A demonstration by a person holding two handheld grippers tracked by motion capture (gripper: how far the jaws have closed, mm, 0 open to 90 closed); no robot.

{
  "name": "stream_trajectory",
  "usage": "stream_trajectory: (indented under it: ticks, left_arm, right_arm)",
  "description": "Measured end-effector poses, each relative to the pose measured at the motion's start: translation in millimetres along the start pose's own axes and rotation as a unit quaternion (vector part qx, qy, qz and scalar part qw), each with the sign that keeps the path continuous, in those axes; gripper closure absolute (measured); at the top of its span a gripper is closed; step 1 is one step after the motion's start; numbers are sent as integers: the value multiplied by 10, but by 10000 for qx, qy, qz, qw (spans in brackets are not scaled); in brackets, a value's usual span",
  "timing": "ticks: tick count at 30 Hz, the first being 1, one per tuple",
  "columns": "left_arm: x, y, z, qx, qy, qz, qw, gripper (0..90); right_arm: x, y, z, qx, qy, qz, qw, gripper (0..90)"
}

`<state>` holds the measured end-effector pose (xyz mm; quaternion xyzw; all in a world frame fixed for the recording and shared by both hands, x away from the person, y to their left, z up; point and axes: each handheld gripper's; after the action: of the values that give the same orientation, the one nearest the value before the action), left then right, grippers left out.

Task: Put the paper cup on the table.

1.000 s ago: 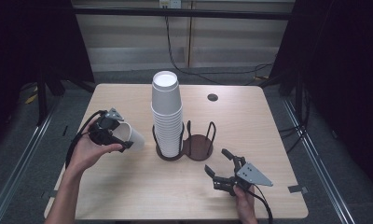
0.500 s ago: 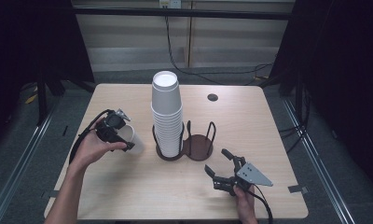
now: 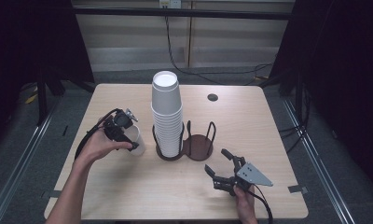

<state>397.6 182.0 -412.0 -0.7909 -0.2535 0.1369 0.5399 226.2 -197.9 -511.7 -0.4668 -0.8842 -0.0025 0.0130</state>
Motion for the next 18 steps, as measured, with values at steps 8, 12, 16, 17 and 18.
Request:
stream_trajectory:
  ticks: [8, 12, 16, 17, 18]
  left_arm:
    - [-17, 105, -33, 27, 129, 116, 9998, 37]
    - [-26, 145, -3, -70, 42, 200, 9998, 32]
    - [-19, 222, 60, 47, -16, 235, 9997, 33]
    - [-19, 244, 76, 48, -57, 215, 9997, 50]
    - [-3, 252, 84, 92, -61, 258, 9996, 58]
  right_arm:
    - [1, -1, 0, -1, -2, 0, 10000, 150]
    - [1, -1, 0, -2, -2, 0, 10000, 149]
    - [0, 0, 0, -2, -2, 0, 10000, 148]
    - [0, 0, 0, -1, -1, 1, 10000, 148]
    - [0, 0, 0, -2, -2, 1, 10000, 148]
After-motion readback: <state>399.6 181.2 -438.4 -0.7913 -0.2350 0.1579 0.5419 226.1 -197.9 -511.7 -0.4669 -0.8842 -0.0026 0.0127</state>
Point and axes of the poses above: each handheld gripper's, and its own axes: y roughly forward along the jaws, z roughly out of its underside, x roughly to its left, and after that the axes turned 3 degrees about z, right-handed
